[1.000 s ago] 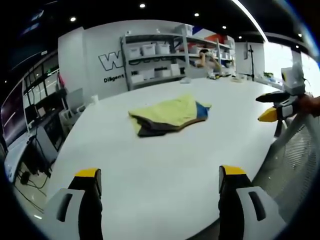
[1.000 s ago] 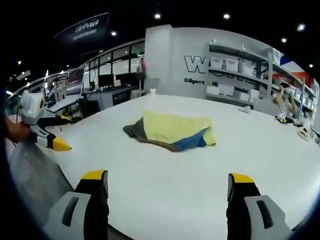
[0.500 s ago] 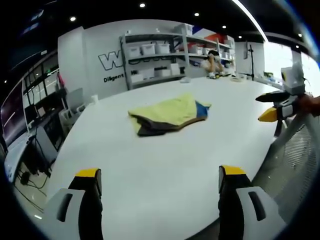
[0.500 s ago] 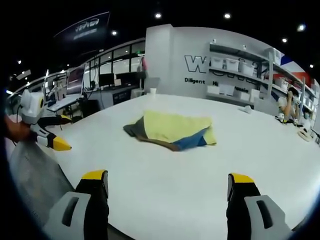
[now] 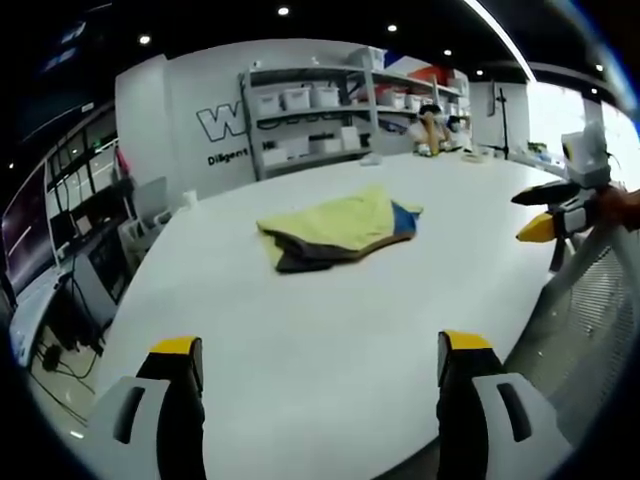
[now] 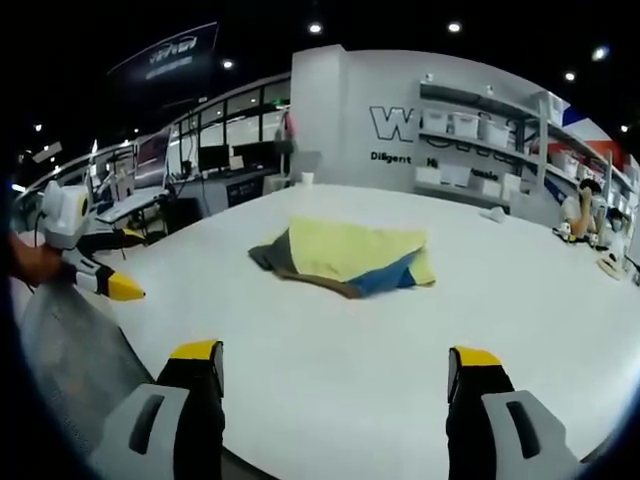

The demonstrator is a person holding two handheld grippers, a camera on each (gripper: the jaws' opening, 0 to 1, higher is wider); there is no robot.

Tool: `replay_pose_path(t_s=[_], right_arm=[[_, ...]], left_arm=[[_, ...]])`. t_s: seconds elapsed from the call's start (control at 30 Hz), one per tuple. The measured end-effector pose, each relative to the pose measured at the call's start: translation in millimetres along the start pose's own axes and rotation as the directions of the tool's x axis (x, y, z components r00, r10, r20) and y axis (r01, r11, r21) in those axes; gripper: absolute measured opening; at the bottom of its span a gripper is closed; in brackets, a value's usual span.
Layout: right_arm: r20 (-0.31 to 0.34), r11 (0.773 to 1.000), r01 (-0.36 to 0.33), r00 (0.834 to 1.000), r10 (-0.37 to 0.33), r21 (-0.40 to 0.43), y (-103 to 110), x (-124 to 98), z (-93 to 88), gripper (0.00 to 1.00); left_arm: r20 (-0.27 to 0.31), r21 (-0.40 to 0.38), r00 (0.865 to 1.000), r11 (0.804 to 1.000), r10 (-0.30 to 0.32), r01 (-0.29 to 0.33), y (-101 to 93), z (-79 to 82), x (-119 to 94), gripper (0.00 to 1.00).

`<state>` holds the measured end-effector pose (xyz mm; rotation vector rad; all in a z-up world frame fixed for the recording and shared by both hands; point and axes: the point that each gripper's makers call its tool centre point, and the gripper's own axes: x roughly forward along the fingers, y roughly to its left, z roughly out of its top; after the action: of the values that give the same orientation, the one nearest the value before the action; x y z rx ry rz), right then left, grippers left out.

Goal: Fold the garment on the visible template until the final outline fits inside the template.

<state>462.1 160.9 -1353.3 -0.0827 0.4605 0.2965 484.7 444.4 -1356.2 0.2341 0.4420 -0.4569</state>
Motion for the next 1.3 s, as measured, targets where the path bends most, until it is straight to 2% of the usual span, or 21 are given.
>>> replay_pose_path(t_s=[0.33,0.8,1.3], right_arm=[[0.01,1.0,0.007,1.0,-0.007,0.002,-1.2,-0.3,1.4,0.95],[0.011,1.0,0.005,1.0,-0.005,0.005,-1.2,-0.2,1.4,0.94],[0.013,1.0,0.007,1.0,-0.007,-0.001,-1.5,-0.1,1.7,0.97]], left_arm=[[0.0,0.003,1.0,1.0,-0.002,0.002,-0.5,-0.2,0.0,0.95],[-0.001,0.002,1.0,1.0,0.001,-0.001,-0.6,-0.2,-0.1,0.95],[-0.002,0.0,1.0,1.0,-0.001,0.001,-0.7,-0.1,-0.1,0.95]])
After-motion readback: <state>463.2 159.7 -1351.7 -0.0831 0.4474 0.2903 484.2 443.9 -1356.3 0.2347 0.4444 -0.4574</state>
